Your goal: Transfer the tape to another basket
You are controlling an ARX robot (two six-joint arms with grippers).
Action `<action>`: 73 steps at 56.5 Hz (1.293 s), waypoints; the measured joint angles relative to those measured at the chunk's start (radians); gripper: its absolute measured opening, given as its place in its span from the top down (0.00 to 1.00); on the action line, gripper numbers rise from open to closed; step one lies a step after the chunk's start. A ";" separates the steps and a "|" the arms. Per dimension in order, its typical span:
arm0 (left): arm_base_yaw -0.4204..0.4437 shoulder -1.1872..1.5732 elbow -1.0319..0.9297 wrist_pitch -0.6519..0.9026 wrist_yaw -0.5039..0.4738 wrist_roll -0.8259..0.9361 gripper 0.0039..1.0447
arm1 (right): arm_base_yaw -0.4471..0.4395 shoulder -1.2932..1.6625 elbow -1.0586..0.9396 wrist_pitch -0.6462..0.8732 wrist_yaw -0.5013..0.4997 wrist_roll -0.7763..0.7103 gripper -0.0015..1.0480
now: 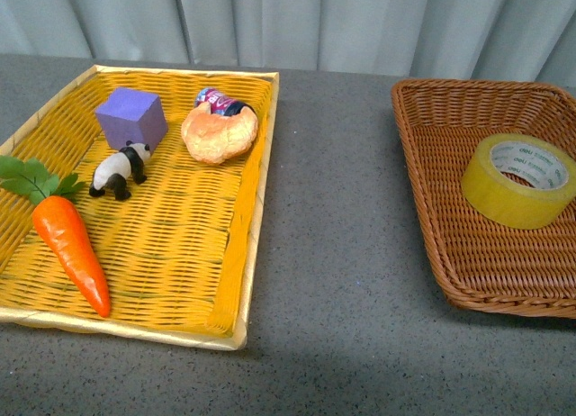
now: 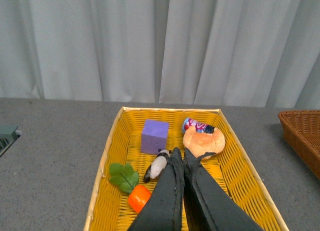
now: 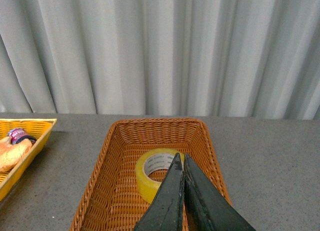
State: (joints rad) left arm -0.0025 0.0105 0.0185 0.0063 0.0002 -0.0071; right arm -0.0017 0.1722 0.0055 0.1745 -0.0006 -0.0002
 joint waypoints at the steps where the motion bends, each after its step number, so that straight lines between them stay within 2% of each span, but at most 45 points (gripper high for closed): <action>1: 0.000 -0.003 0.000 -0.001 0.000 0.000 0.97 | 0.000 -0.022 0.000 -0.015 0.000 0.000 0.99; 5: 0.000 -0.005 0.000 -0.003 0.000 0.000 0.97 | 0.000 -0.116 0.000 -0.150 -0.001 0.000 0.99; 7: 0.000 -0.005 0.000 -0.004 0.000 0.000 0.97 | 0.000 -0.143 0.000 -0.165 -0.001 0.000 0.99; 25: 0.000 -0.007 0.000 -0.006 0.000 -0.001 0.96 | 0.000 -0.167 0.000 -0.173 -0.001 -0.002 0.98; 31: 0.000 -0.007 0.000 -0.006 0.000 0.000 0.71 | 0.000 -0.167 0.000 -0.173 0.000 -0.001 0.75; 53: 0.000 -0.007 0.000 -0.006 0.000 0.000 0.07 | 0.000 -0.167 0.000 -0.173 -0.001 -0.001 0.11; 56: 0.000 -0.007 0.000 -0.006 0.000 0.002 0.05 | 0.000 -0.167 0.000 -0.173 0.000 0.001 0.07; 73: 0.000 -0.007 0.000 -0.006 0.000 0.002 0.06 | 0.000 -0.167 0.000 -0.173 0.000 0.000 0.09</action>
State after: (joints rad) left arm -0.0025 0.0036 0.0185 0.0006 -0.0002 -0.0048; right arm -0.0017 0.0051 0.0059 0.0017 -0.0010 -0.0002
